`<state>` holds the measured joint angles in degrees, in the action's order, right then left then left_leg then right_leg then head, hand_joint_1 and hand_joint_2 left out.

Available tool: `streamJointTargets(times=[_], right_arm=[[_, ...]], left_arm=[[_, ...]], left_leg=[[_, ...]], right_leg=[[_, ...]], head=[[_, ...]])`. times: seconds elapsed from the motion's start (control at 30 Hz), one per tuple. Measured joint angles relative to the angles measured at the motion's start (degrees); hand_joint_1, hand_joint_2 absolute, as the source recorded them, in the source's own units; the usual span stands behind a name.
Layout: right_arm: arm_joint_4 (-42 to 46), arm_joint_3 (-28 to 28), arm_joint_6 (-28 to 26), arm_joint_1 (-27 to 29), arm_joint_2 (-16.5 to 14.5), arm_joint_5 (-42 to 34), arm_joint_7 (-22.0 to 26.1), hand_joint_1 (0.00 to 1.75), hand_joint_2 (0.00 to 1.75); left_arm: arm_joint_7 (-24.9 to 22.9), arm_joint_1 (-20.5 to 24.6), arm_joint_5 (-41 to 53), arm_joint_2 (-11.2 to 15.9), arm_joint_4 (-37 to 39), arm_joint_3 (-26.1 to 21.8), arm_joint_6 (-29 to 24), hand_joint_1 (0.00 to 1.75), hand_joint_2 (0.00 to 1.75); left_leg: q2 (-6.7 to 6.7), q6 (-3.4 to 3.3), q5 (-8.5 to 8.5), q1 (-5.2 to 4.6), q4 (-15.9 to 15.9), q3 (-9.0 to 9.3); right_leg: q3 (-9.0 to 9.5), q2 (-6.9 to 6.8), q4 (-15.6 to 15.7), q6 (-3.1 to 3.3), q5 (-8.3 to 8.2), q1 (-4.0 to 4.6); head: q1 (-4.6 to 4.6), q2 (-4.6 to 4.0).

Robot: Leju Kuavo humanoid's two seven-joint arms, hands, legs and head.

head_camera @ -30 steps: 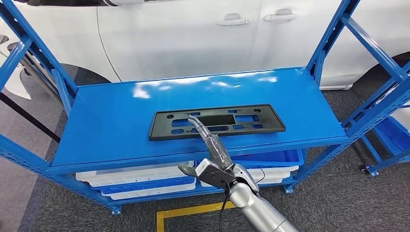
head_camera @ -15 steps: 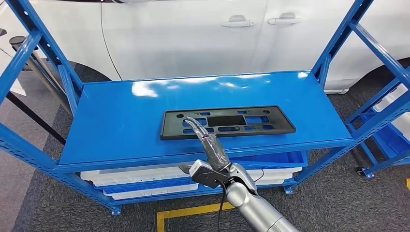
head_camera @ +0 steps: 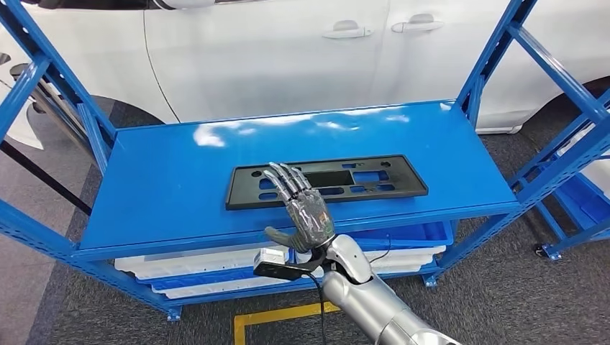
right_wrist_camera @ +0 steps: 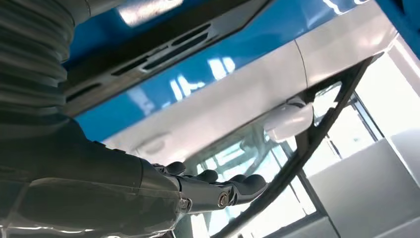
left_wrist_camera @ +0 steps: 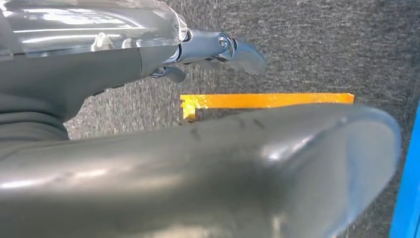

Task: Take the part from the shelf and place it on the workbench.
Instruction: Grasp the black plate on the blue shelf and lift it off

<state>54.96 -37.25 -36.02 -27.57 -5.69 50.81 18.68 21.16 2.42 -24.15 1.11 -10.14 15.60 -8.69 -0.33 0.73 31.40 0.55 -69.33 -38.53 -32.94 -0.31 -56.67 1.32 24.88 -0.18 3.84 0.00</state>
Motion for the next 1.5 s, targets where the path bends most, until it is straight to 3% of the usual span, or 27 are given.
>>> streamJointTargets(times=[0.03,0.07,0.1,0.17,0.23,0.3,0.37,0.43,0.5,0.57,0.6,0.63,0.7,0.73,0.77,0.83,0.9,0.97,1.03,1.1,1.13,1.2,1.27,1.4,1.43,1.5], right_arm=[[-0.7,-0.4,-1.2,-0.2,-0.2,2.5,-1.1,0.0,1.75],[-1.3,-0.7,-2.1,-0.3,-0.4,5.6,-2.4,0.0,1.75],[-1.6,-0.9,-2.8,-0.4,-0.6,9.5,-3.9,0.0,1.75],[-2.0,-1.1,-3.3,-1.0,-1.4,20.7,-9.2,0.0,1.75],[-2.7,-2.0,-3.5,-2.9,-2.5,32.4,-17.2,0.0,1.75],[-4.0,-3.9,-3.6,-5.5,-3.5,38.1,-23.6,0.0,1.75],[-5.4,-6.6,-3.7,-7.9,-4.2,38.9,-28.5,0.0,1.75],[-6.7,-10.8,-3.7,-10.4,-4.5,39.0,-33.9,0.0,1.75],[-8.6,-15.9,-3.7,-12.6,-4.5,39.0,-37.5,0.0,1.75],[-10.4,-19.7,-3.7,-13.5,-4.5,39.0,-38.6,0.0,1.75],[-11.0,-20.9,-3.7,-13.7,-4.5,39.0,-38.7,0.0,1.75],[-11.5,-21.9,-3.7,-13.9,-4.5,39.0,-38.8,0.0,1.75],[-12.2,-23.4,-3.7,-14.9,-4.5,39.0,-39.0,0.0,1.75],[-12.5,-24.0,-3.7,-15.4,-4.5,39.0,-39.0,0.0,1.75],[-12.8,-24.6,-3.7,-15.8,-4.5,39.0,-39.1,0.0,1.75],[-13.3,-25.4,-3.7,-16.1,-4.6,39.0,-39.1,0.0,1.75],[-13.8,-26.0,-3.8,-16.3,-4.6,39.0,-39.1,0.0,1.75],[-14.5,-26.6,-3.8,-16.8,-4.8,39.0,-39.3,0.0,1.75],[-15.8,-27.5,-3.8,-17.3,-4.8,39.0,-39.7,0.0,1.75],[-17.5,-28.5,-3.8,-17.5,-4.8,39.0,-40.1,0.0,1.75],[-18.3,-28.9,-3.8,-17.5,-4.8,39.0,-40.2,0.0,1.75],[-20.0,-29.6,-3.8,-17.9,-4.9,39.0,-40.2,0.0,1.75],[-22.3,-29.9,-3.8,-18.6,-5.0,38.8,-40.1,0.0,1.75],[-27.9,-29.9,-3.7,-20.0,-5.4,37.0,-37.8,0.0,1.75],[-28.9,-29.9,-3.8,-20.2,-5.4,36.8,-37.2,0.0,1.75],[-30.8,-29.8,-3.6,-20.6,-5.4,36.5,-36.4,0.0,1.75]], left_arm=[[0.0,0.0,0.0,0.0,0.0,0.0,-0.1,0.0,0.0],[-0.1,0.0,0.0,0.0,0.0,0.0,-0.1,0.0,0.0],[-0.3,0.0,0.0,0.0,0.0,0.1,-0.2,0.0,0.0],[-0.6,0.1,0.0,0.1,0.0,0.2,-0.4,0.0,0.0],[-1.0,0.4,0.0,0.1,0.0,0.5,-0.6,0.0,0.0],[-1.2,0.8,0.0,0.1,0.0,0.9,-0.8,0.0,0.0],[-1.2,0.9,0.0,0.1,0.0,1.2,-0.9,0.0,0.0],[-1.2,0.9,0.0,0.1,0.0,1.4,-1.0,0.0,0.0],[-1.2,0.9,0.0,0.1,0.0,1.4,-1.0,0.0,0.0],[-1.2,0.8,0.0,0.1,0.0,1.4,-1.0,0.0,0.0],[-1.2,0.8,0.0,0.1,0.0,1.4,-1.0,0.0,0.0],[-1.2,0.8,0.0,0.1,0.0,1.4,-1.0,0.0,0.0],[-1.3,0.8,0.0,0.1,0.0,1.4,-1.0,0.0,0.0],[-1.3,0.8,0.0,0.0,0.0,1.4,-1.0,0.0,0.0],[-1.3,0.8,0.0,0.0,0.0,1.5,-1.0,0.0,0.0],[-1.3,0.8,0.0,-0.1,0.0,1.5,-1.0,0.0,0.0],[-1.3,0.8,0.0,0.0,0.0,1.5,-1.0,0.0,0.0],[-1.3,0.8,0.0,0.0,0.0,1.5,-0.9,0.0,0.0],[-1.2,0.7,0.0,0.0,0.0,1.5,-0.9,0.0,0.0],[-1.2,0.5,0.0,0.0,0.0,1.5,-0.9,0.0,0.0],[-1.2,0.4,0.0,0.1,0.0,1.5,-0.9,0.0,0.0],[-1.2,0.4,0.0,0.1,0.0,1.5,-0.8,0.0,0.0],[-1.3,0.5,0.0,0.2,0.0,1.5,-0.6,0.0,0.0],[-1.9,0.8,0.0,0.1,0.0,1.5,0.0,0.0,0.0],[-2.0,0.9,0.0,0.2,0.0,1.5,0.1,0.0,0.0],[-2.0,1.0,0.0,0.2,0.0,1.4,0.3,0.0,0.0]], left_leg=[[0.01,0.24,1.1,0.14,-3.1,-1.54],[0.02,0.46,1.15,0.28,-4.6,-2.34],[0.03,0.66,0.08,0.43,-3.8,-2.04],[0.15,0.92,-3.7,0.81,3.1,1.26],[0.12,0.55,-5.64,0.81,8.9,4.04],[-0.06,-0.21,-5.65,0.55,9.9,4.34],[-0.09,-0.93,-5.89,0.62,10.0,4.24],[-0.01,-1.51,-6.15,0.79,10.2,4.19],[0.04,-1.73,-6.22,0.76,10.2,4.06],[-0.02,-1.82,-6.2,0.7,10.2,4.02],[-0.09,-1.85,-6.18,0.68,10.2,4.03],[-0.18,-1.85,-6.17,0.65,10.2,4.08],[-0.29,-1.78,-6.14,0.57,10.2,4.22],[-0.31,-1.6,-6.11,0.49,10.2,4.24],[-0.3,-1.34,-6.1,0.44,10.2,4.24],[-0.26,-0.64,-6.18,0.42,10.4,4.24],[-0.15,-0.1,-5.73,0.45,10.1,4.18],[-0.04,0.24,-3.31,0.45,6.2,2.56],[-0.01,0.52,0.13,0.53,-1.1,-0.86],[0.0,0.79,1.03,0.58,-5.4,-3.01],[0.01,0.86,-0.06,0.6,-4.5,-2.65],[0.06,0.86,-3.87,0.71,2.8,0.81],[0.0,0.39,-5.98,0.63,9.0,3.8],[-0.18,-1.1,-6.3,0.51,10.3,4.16],[-0.16,-1.43,-6.4,0.58,10.4,4.16],[-0.09,-1.83,-6.51,0.65,10.5,4.1]], right_leg=[[-0.02,-0.02,-0.1,0.01,0.04,0.01],[-0.04,-0.03,-0.2,-0.02,0.12,0.0],[-0.06,-0.02,-0.4,-0.1,0.24,-0.06],[-0.11,0.09,-1.0,-0.45,0.68,-0.21],[-0.47,0.29,-1.9,-1.05,1.13,-0.11],[-0.81,0.4,-2.3,-1.6,1.2,0.03],[-0.98,0.39,-2.5,-2.11,1.44,-0.11],[-2.4,0.36,-5.7,-2.65,3.57,-0.23],[-5.87,0.33,-13.1,-3.0,7.24,-0.31],[-8.8,0.33,-19.0,-3.06,8.97,-0.35],[-8.95,0.33,-19.0,-2.94,8.28,-0.34],[-8.1,0.34,-17.0,-2.73,6.68,-0.31],[-4.29,0.35,-8.7,-1.93,2.6,-0.04],[-2.7,0.33,-5.2,-1.59,1.32,0.16],[-1.69,0.33,-3.0,-1.32,0.69,0.36],[-1.45,0.33,-2.1,-1.08,0.67,0.6],[-1.08,0.24,-1.3,-0.55,0.26,0.25],[-0.64,0.08,-0.5,-0.05,-0.14,-0.13],[-0.6,0.02,-0.5,0.12,-0.17,-0.05],[-0.64,0.0,-0.6,0.13,-0.12,0.03],[-0.64,0.03,-0.7,0.08,-0.07,0.02],[-0.61,0.12,-1.0,-0.25,0.19,-0.04],[-0.84,0.21,-1.6,-0.86,0.52,0.14],[-1.19,0.27,-2.1,-1.95,0.78,0.24],[-1.62,0.28,-3.1,-2.25,1.53,0.14],[-4.18,0.3,-8.7,-2.82,4.77,-0.08]], head=[[0.01,0.0],[0.01,0.0],[0.0,0.0],[0.0,0.0],[0.0,0.0],[-0.01,0.0],[-0.01,0.0],[-0.01,0.0],[-0.01,0.0],[-0.01,0.0],[-0.01,0.0],[-0.01,0.0],[-0.01,0.0],[-0.01,0.0],[-0.01,0.0],[-0.01,0.0],[0.0,0.0],[0.01,0.0],[0.01,0.0],[0.01,0.0],[0.01,0.0],[0.01,0.0],[0.01,0.0],[-0.01,0.0],[-0.01,0.0],[-0.01,0.0]])
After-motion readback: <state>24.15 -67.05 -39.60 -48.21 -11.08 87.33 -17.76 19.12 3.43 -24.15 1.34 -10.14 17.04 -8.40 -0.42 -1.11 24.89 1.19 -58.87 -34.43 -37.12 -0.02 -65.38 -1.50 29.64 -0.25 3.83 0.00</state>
